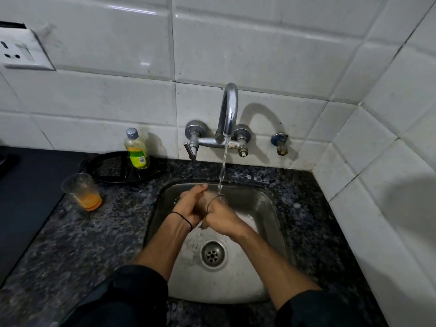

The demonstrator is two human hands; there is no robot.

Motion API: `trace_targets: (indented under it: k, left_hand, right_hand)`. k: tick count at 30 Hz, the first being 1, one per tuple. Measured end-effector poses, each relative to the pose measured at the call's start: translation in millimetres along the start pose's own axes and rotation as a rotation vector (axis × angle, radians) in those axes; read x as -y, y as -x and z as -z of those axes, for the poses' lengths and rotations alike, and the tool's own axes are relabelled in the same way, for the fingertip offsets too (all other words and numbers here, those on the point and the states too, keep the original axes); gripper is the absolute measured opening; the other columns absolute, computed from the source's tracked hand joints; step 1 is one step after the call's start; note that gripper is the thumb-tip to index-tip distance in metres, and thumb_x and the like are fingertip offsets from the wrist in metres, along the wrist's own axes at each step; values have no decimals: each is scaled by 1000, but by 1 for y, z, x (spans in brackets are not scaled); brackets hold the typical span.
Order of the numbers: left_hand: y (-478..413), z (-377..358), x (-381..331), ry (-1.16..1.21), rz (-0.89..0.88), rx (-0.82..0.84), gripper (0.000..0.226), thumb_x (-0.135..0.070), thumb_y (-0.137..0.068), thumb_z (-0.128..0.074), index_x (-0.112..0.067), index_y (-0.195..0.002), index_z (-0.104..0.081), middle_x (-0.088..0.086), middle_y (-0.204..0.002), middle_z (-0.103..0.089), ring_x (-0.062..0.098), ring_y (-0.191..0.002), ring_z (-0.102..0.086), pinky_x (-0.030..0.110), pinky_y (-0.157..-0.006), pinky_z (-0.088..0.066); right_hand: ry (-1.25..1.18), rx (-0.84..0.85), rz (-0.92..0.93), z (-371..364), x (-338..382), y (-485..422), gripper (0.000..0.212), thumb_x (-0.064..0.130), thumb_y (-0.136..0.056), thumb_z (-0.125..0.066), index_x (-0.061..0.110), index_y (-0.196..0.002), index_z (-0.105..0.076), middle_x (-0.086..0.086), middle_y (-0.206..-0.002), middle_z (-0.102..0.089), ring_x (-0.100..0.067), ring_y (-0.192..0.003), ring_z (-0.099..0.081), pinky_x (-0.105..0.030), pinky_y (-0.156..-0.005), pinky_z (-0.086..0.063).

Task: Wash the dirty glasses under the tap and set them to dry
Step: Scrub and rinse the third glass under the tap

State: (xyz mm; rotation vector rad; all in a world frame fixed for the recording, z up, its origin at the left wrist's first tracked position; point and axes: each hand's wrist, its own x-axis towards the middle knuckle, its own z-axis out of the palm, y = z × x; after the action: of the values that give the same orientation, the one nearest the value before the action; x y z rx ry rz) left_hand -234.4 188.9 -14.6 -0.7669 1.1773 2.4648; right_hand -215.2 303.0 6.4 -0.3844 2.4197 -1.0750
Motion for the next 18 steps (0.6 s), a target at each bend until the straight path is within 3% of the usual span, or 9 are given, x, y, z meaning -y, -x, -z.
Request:
trace_targets:
  k: [3,5,6,8,11,13,15,17,18]
  left_hand:
    - [0,3,-1,26,20,23,29,-22,-81,-74,-5,-101,-62,22,-102,-63,28,-82,-67,37,-66,-60]
    - [-6,4,-5,-25,83,-22,55,-31,-77,-80,-3,-120,-59,23,-120,-65,34,-95,-70,46,-69,-59]
    - [-7,4,-7,-77,128,-36,72,-39,-71,-84,-6,-129,-55,24,-123,-65,39,-100,-70,50,-71,-58]
    - [-22,9,-4,-123,199,-24,90,-49,-61,-87,-11,-135,-53,26,-122,-66,44,-102,-68,55,-74,-56]
    - [-19,4,-1,-79,171,-5,73,-40,-75,-80,-1,-132,-57,27,-120,-66,42,-106,-67,51,-72,-58]
    - [-16,1,6,5,124,-14,63,-32,-81,-76,2,-131,-59,28,-125,-63,39,-113,-64,48,-73,-60]
    - [-13,-3,12,63,99,38,59,-29,-79,-76,3,-127,-62,26,-126,-63,36,-115,-63,44,-85,-59]
    - [-9,-6,15,70,120,96,36,-29,-82,-70,0,-104,-68,20,-103,-70,29,-98,-69,39,-89,-55]
    - [-10,-6,14,78,156,112,26,-29,-89,-62,-4,-95,-67,17,-91,-71,25,-87,-70,38,-85,-54]
  right_hand:
    - [223,-136,78,-2,14,9,60,5,-70,-50,22,-126,-60,-5,-124,-63,-24,-120,-57,-43,-106,-46]
    - [636,-135,169,3,19,21,60,2,-77,-51,21,-134,-56,-4,-134,-59,-24,-132,-47,-49,-124,-14]
    - [823,-138,219,9,21,25,61,2,-80,-53,20,-139,-53,-3,-138,-56,-21,-137,-43,-50,-125,3]
    - [965,-90,262,16,21,27,66,1,-83,-55,18,-146,-46,-1,-147,-50,-17,-144,-34,-49,-121,16]
    - [855,-88,178,15,19,23,67,2,-82,-56,14,-147,-42,-5,-143,-53,-20,-142,-38,-46,-124,8]
    - [636,-182,49,14,22,20,52,8,-83,-56,14,-135,-55,-9,-133,-59,-23,-134,-47,-38,-123,-9]
    - [527,-219,-80,14,29,16,35,11,-86,-57,10,-121,-62,-12,-126,-63,-26,-125,-52,-33,-112,-30]
    - [609,-165,-98,15,33,16,37,12,-88,-56,11,-125,-58,-14,-126,-61,-28,-122,-53,-37,-109,-33]
    - [656,-121,-83,16,33,18,41,11,-89,-54,13,-130,-55,-14,-129,-59,-28,-125,-51,-40,-116,-26]
